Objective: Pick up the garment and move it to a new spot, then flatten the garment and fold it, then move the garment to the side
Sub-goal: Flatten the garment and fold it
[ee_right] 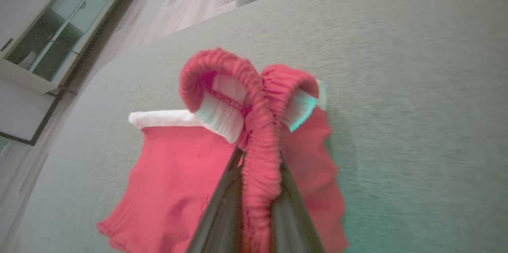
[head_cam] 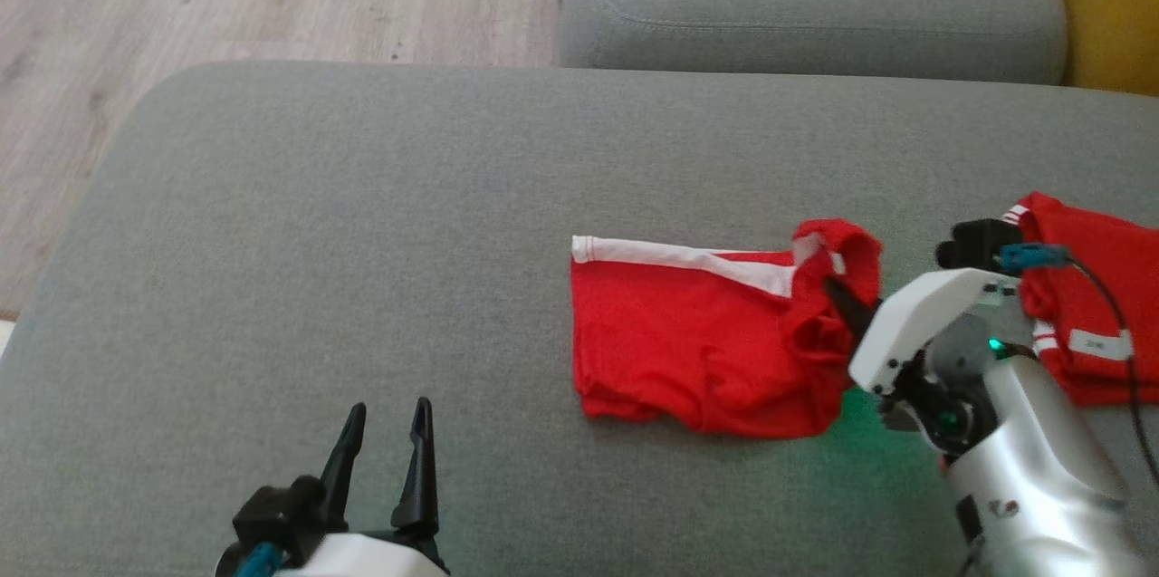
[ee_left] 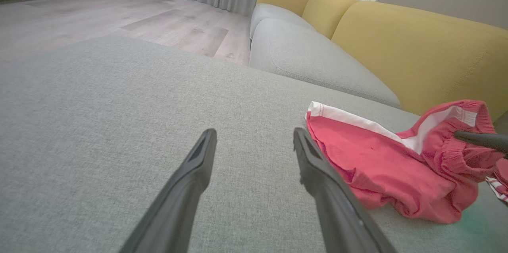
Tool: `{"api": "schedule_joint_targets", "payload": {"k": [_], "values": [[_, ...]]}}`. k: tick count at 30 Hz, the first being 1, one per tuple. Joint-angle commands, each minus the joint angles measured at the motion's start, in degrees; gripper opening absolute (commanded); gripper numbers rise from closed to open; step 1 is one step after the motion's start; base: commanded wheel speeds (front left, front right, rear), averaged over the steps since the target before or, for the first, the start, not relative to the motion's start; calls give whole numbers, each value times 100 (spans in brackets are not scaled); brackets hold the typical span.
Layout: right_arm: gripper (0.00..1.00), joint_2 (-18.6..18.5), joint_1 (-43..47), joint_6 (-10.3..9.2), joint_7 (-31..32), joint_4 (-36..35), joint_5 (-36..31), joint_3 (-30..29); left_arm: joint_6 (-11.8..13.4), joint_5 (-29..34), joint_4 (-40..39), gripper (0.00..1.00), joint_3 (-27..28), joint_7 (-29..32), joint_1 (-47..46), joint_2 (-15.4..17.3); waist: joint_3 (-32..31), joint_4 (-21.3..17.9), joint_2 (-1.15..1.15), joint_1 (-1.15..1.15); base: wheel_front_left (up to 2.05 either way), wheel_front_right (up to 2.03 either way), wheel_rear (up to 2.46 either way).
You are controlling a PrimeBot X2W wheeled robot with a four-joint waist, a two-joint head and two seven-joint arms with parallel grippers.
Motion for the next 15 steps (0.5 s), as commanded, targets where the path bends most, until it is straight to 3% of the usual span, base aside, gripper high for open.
{"api": "schedule_joint_targets", "payload": {"k": [1,7,15], "values": [[0,116,-112,20,58,-337,60,114,-1,25,-136,100,144,-11,-294,9,14,56,0,0,0,0,0],[0,477,-186,20,258,-578,82,228,-46,8,-71,100,129,-47,-369,-78,86,275,0,0,0,0,0],[0,548,-427,20,99,-369,560,819,-126,3,53,100,146,-100,-475,-179,196,556,0,0,0,0,0]]}}
